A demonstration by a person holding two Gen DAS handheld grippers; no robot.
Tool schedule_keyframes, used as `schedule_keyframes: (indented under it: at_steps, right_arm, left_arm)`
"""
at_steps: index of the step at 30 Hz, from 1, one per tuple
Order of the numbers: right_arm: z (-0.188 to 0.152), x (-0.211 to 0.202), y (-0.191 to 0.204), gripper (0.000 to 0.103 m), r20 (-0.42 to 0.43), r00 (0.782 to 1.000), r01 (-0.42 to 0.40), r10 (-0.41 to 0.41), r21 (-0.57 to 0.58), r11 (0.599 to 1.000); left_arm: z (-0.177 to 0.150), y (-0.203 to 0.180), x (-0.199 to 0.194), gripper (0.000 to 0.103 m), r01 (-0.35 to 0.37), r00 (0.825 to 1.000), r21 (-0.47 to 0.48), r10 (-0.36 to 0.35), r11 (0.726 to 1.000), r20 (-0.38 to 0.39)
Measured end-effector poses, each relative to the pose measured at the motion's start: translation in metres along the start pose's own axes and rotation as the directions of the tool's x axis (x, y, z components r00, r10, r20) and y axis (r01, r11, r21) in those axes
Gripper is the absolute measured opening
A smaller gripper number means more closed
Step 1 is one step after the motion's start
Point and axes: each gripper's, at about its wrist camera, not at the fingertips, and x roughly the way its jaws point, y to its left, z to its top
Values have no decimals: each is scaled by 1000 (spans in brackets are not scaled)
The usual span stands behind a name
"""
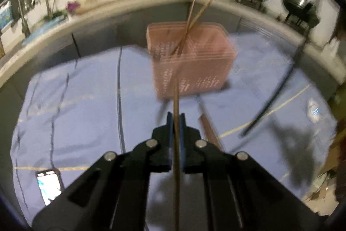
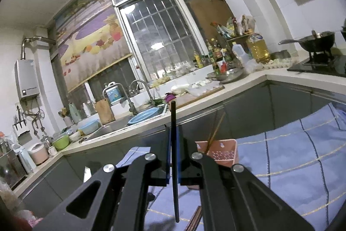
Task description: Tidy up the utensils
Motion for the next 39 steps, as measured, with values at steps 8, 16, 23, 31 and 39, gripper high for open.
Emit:
schedule_keyframes:
  at_steps: [8,16,23,31,39]
  right_arm:
    - [35,27,16,5,44,999,20,-18,-48,999]
    - [64,81,14,5,128,987,108,-93,-121,987]
    - [35,130,-10,5,55,988,149,-142,-149,978]
    - [-8,153,-28,7,-155,984,77,-91,-94,993]
    - [7,110,-9,55,-94,995,36,-39,-27,999]
  left_arm:
    - [92,-3,-79,5,42,955,-47,-27,998,295]
    - [166,-8,-65,5,-56,906,-74,82,996,416]
    - [159,-12,-3,5,-96,933,-68,113,993,341]
    - [134,-4,33,30,-107,967,-103,128,989,220]
    - [121,-10,-49,38,-93,921,-113,129,989,368]
